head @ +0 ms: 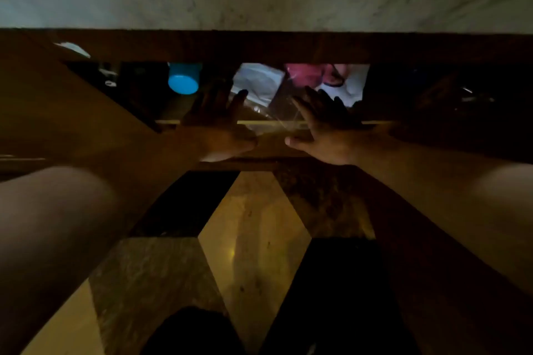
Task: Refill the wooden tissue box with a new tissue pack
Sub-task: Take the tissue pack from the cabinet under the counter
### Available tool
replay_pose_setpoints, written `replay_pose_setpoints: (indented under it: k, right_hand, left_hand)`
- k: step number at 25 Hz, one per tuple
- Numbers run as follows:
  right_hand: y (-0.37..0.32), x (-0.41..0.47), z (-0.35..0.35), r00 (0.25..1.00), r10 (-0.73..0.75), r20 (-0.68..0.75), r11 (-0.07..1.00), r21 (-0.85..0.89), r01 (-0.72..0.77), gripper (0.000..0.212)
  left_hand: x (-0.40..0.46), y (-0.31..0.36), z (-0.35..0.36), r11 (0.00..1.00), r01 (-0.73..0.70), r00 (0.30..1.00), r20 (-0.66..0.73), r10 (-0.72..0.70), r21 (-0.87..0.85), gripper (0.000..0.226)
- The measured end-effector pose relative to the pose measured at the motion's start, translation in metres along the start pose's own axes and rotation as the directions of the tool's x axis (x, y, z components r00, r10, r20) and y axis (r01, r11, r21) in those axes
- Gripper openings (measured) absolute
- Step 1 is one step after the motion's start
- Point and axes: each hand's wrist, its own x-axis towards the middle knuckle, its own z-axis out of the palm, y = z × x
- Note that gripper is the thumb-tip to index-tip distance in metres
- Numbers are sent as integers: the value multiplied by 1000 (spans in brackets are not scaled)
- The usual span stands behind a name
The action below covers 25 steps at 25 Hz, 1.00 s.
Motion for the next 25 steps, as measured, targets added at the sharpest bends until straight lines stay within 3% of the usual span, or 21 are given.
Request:
replay_pose_setpoints:
  k: [3,7,9,14,16,19,23,25]
  right_hand:
    - [12,32,29,986,-143,-81,985,-113,133,111]
    - [21,58,54,963,-206,-175,974,56,218,116]
    - [26,66,68,952,-202,-231,979,-7,206,115]
    - [20,63,86,904,-182,-386,983,-86,161,87]
    - [13,61,83,898,-149,-413,986,4,165,69]
    - [4,57,79,870,-196,-453,978,-23,208,48]
    - [-3,41,74,773,-318,-549,933,-37,357,40]
    - [-10,32,75,764,-308,-567,932,-20,361,36]
  left_hand:
    - [37,-9,32,998,-60,989,-139,57,-18,114]
    - [77,-13,66,990,-142,971,-193,139,-3,121]
    - [87,-18,81,984,-177,960,-220,175,11,119]
    - [85,-20,101,962,-269,915,-303,267,36,108]
    - [80,-15,101,969,-245,914,-325,243,36,99]
    - [74,-14,103,980,-192,913,-356,197,52,85]
    - [61,-10,104,982,-184,903,-402,151,-44,64]
    - [53,-11,98,971,-221,897,-410,167,-87,54]
